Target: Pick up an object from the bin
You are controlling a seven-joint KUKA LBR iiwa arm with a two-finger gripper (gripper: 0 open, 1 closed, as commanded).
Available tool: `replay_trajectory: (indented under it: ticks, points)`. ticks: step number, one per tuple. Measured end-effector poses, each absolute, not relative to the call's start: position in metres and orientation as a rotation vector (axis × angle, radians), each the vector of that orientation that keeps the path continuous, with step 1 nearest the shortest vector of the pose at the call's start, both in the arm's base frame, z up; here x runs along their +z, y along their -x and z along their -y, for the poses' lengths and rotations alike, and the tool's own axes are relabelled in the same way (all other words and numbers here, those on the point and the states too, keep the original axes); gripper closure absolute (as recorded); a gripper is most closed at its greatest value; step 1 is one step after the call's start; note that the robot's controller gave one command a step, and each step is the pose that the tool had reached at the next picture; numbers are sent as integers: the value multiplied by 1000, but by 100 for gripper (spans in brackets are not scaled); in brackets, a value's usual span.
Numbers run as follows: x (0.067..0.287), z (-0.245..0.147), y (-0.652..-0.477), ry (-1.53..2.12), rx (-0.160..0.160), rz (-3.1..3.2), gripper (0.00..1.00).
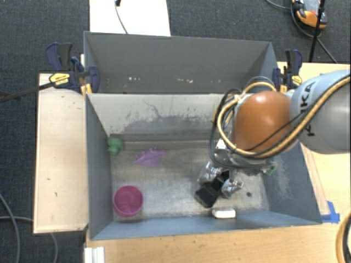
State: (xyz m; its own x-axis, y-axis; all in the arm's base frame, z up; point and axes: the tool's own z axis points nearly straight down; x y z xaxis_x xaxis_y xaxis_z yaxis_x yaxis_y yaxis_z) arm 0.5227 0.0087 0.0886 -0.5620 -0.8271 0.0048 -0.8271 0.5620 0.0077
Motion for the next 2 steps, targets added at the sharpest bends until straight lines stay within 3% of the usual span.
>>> replay_trajectory:
  ticks: [1, 2]
  points:
    - [222, -6, -519, -1520, -5, 2747, 100]
    - [222, -6, -519, -1511, -6, 2750, 100]
